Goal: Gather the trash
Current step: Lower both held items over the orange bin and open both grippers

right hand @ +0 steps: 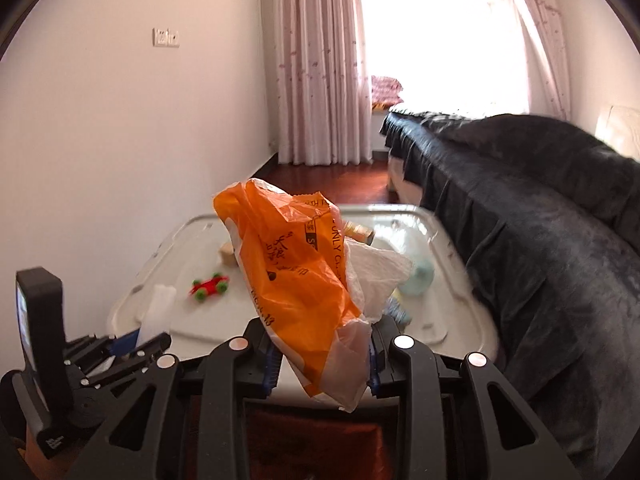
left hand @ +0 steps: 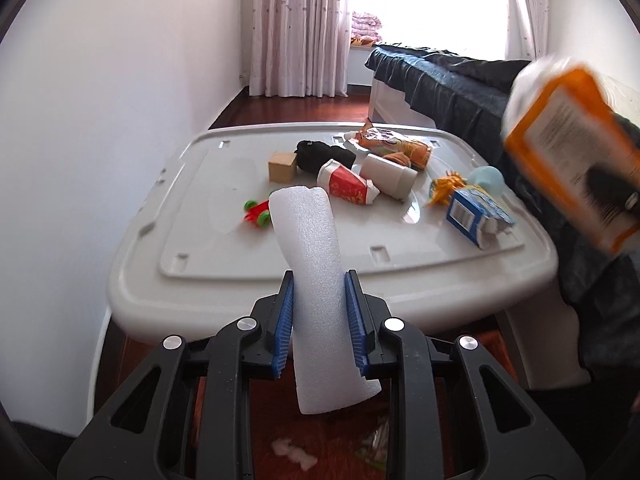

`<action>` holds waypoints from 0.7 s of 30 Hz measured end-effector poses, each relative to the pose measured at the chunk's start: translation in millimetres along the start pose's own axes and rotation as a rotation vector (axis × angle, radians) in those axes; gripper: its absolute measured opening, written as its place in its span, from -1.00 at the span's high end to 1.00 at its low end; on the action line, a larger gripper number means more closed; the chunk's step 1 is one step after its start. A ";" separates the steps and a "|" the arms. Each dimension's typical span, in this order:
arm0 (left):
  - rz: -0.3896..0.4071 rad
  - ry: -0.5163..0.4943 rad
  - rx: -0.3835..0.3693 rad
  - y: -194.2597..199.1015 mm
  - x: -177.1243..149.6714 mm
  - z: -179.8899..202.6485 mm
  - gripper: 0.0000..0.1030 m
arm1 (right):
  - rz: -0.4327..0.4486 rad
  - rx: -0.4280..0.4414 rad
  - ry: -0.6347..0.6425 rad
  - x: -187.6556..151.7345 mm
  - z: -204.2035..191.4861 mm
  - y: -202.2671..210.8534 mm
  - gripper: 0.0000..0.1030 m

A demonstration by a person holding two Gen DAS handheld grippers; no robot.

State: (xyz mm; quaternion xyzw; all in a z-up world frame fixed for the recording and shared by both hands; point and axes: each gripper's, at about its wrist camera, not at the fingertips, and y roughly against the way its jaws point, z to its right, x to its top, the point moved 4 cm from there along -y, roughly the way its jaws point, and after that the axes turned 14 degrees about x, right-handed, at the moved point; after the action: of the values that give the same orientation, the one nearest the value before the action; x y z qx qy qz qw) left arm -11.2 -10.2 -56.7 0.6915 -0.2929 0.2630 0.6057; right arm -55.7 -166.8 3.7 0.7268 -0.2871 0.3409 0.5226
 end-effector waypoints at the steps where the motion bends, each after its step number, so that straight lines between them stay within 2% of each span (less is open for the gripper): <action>1: -0.012 0.004 -0.009 6.0 -7.2 -1.8 0.53 | -0.037 0.008 -0.009 -12.8 -5.4 -2.0 0.38; 5: -0.068 -0.005 -0.018 14.4 -39.6 -5.1 0.53 | -0.170 0.012 -0.026 -62.8 -19.4 -11.8 0.38; 10: -0.177 0.002 -0.014 3.5 -76.6 -10.2 0.53 | -0.318 0.021 -0.070 -115.9 -27.3 -19.6 0.38; 12: -0.231 0.014 -0.019 -3.2 -90.0 -11.9 0.53 | -0.358 0.019 -0.080 -127.0 -26.4 -22.6 0.38; 15: -0.262 0.007 -0.015 -8.3 -101.8 -12.3 0.53 | -0.387 0.009 -0.077 -134.9 -26.0 -27.4 0.38; 17: -0.288 0.009 -0.019 -10.7 -107.3 -11.7 0.48 | -0.423 0.012 -0.094 -141.1 -26.7 -30.0 0.22; 18: -0.298 0.022 -0.022 -10.0 -107.9 -12.1 0.43 | -0.432 0.017 -0.107 -145.3 -26.7 -30.3 0.11; 19: -0.306 0.032 -0.020 -8.6 -107.5 -12.7 0.28 | -0.434 0.016 -0.119 -147.5 -26.6 -29.3 -0.07; 20: -0.309 0.038 -0.021 -8.1 -107.8 -12.8 0.16 | -0.428 0.012 -0.122 -147.5 -26.2 -27.0 -0.16; 21: -0.310 0.045 -0.003 -7.2 -106.4 -14.4 -0.18 | -0.416 0.010 -0.121 -145.3 -25.6 -25.7 -0.24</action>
State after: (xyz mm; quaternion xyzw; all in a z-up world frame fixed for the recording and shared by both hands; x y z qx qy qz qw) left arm -79.5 13.9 -136.2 0.7214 -0.1694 0.1811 0.6466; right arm -128.4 -126.0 -120.7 0.7921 -0.1600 0.1828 0.5599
